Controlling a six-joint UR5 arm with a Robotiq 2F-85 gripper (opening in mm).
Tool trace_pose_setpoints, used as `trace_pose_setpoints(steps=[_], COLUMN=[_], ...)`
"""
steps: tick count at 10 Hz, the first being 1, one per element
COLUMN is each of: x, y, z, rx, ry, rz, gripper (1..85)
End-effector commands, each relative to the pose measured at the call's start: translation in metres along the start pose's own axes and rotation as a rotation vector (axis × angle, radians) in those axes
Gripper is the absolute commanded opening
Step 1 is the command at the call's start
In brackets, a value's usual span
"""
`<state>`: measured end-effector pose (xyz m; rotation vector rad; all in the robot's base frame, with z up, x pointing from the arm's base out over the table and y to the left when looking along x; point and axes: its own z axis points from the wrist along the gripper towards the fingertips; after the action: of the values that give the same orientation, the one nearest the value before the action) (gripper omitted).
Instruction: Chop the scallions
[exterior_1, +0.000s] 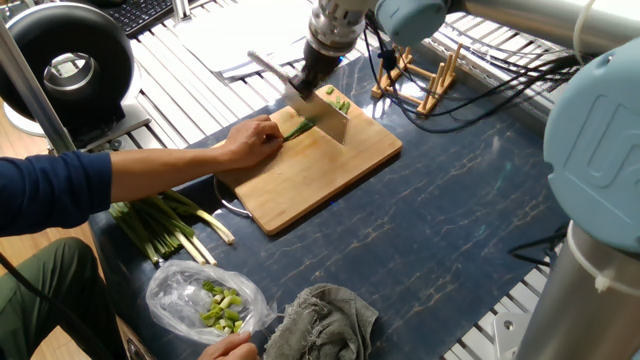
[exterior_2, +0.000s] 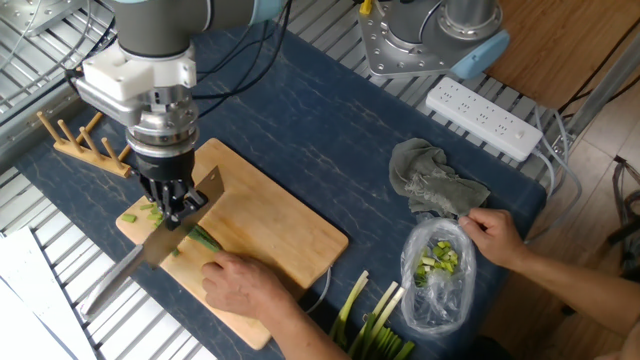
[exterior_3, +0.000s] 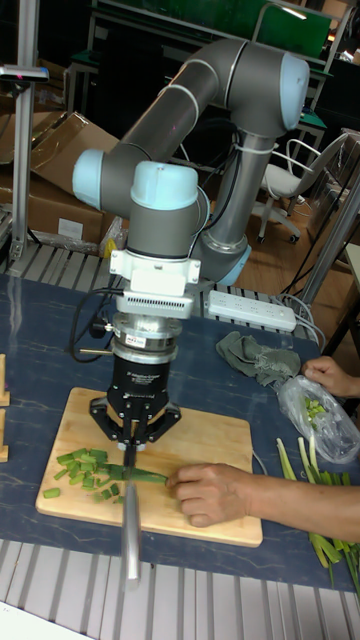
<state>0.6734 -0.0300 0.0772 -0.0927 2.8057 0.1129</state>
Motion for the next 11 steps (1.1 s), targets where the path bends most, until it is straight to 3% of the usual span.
trace_pose_setpoints(steps=[1,3,7,9,11], x=[-0.018,-0.029,-0.022,-0.037,-0.042], y=[0.003,0.009,0.004,0.005,0.008], z=[0.012,0.02,-0.002,0.016,0.021], rx=[0.0,0.006,-0.011,-0.005,-0.004], ry=[-0.034,-0.049,-0.001,-0.048,-0.06], rz=[0.02,0.033,0.011,0.027,0.03], gripper=[1.3,1.3,1.3,1.3,1.3])
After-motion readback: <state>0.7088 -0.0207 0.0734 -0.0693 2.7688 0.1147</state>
